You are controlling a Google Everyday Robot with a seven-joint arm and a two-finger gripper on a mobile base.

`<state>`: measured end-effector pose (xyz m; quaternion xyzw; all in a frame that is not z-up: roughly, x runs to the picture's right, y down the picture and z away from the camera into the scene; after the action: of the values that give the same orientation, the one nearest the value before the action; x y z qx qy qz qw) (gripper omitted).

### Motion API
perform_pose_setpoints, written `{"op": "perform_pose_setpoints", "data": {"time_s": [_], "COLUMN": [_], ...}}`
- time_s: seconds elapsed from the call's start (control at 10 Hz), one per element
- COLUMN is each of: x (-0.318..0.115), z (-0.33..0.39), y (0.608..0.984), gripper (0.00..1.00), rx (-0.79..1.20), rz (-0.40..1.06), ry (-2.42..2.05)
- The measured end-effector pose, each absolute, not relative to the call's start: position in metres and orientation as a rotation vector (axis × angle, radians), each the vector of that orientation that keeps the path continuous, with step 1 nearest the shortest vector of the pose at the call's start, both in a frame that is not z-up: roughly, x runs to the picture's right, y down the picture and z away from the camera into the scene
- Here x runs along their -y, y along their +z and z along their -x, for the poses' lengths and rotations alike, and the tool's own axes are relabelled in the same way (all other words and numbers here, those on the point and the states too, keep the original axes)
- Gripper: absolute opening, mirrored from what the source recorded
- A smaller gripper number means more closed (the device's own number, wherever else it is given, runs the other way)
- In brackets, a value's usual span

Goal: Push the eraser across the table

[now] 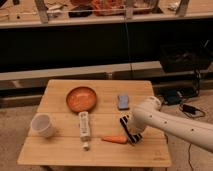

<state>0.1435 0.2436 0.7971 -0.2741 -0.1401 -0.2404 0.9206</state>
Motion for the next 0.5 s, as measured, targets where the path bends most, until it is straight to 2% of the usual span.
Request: {"op": "perform_pose_setpoints", "data": {"time_s": [0.5], "x": [-0.2444], "z": [-0.1405], "y": [0.7966], "gripper": [0.01], "rx": [0.299], "rz": [0.557], "ry": [-0.505]}}
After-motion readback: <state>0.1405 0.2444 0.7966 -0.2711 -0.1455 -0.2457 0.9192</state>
